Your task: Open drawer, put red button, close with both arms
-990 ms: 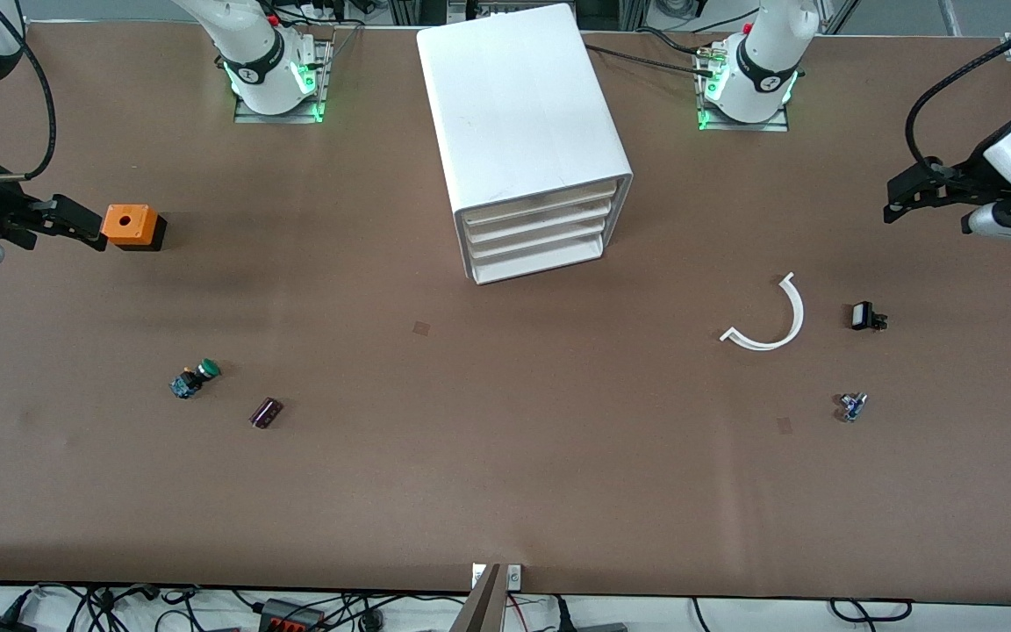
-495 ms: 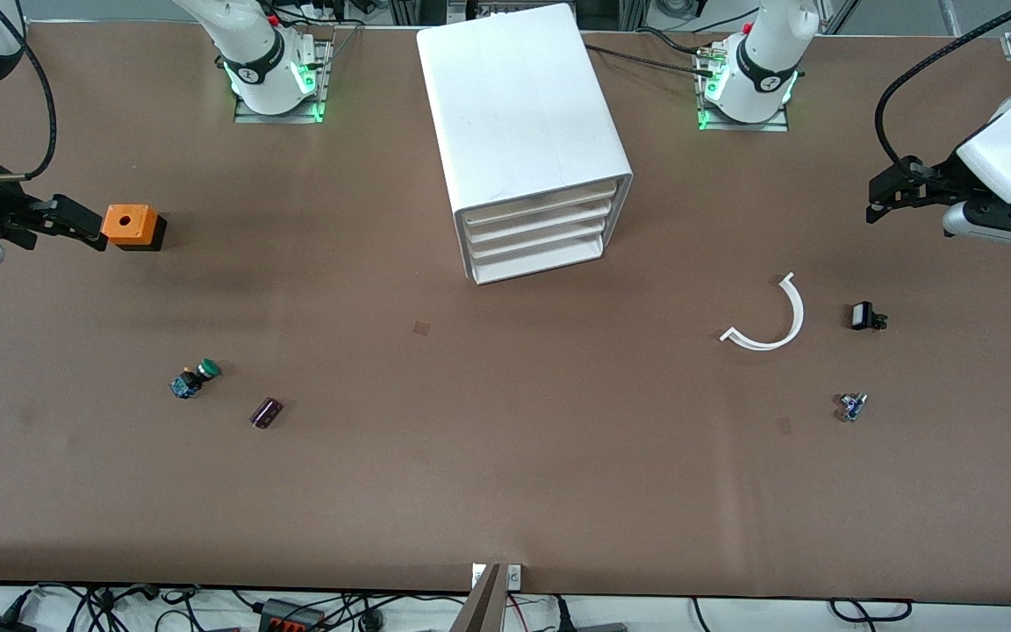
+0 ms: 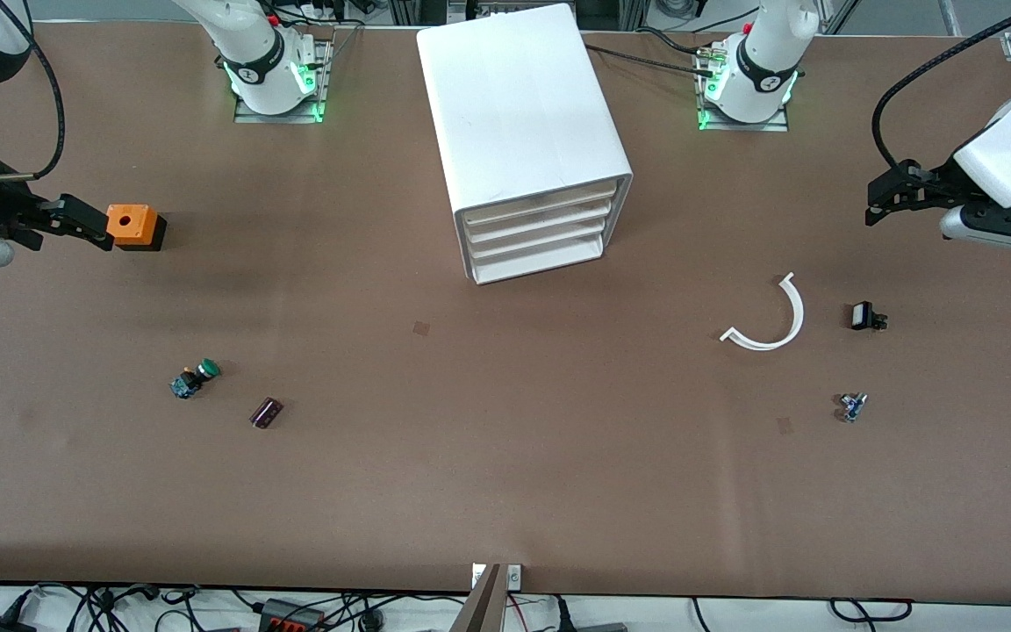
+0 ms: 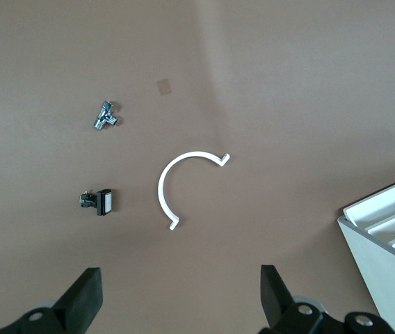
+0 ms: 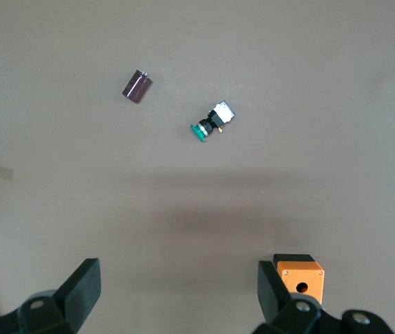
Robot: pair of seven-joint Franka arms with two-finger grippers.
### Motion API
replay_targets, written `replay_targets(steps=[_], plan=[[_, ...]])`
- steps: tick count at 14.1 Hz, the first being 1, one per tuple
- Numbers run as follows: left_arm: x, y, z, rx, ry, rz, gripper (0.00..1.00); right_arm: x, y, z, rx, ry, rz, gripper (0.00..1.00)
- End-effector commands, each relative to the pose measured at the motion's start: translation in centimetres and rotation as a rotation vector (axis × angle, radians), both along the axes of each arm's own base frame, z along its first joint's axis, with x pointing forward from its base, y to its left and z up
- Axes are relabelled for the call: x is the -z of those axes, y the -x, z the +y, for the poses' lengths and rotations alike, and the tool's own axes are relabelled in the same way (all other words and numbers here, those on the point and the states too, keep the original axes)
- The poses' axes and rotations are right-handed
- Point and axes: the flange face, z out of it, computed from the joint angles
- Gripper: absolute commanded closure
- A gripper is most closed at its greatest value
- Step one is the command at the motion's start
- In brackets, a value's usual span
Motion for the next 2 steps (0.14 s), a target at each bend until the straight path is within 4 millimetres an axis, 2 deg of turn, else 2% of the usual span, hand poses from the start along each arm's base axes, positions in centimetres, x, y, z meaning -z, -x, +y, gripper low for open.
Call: replay_targets(steps=[1, 2], plan=[[-0.43, -0.16, -0.05, 0.024, -0.017, -0.008, 0.00, -0.52, 0.34, 0.20, 0.001, 0.010, 0.004, 0.00], [-0.41, -0.14, -0.15, 0.025, -0.016, -0.007, 0.00, -0.61, 0.38, 0.11, 0.002, 0.010, 0.002, 0.00]])
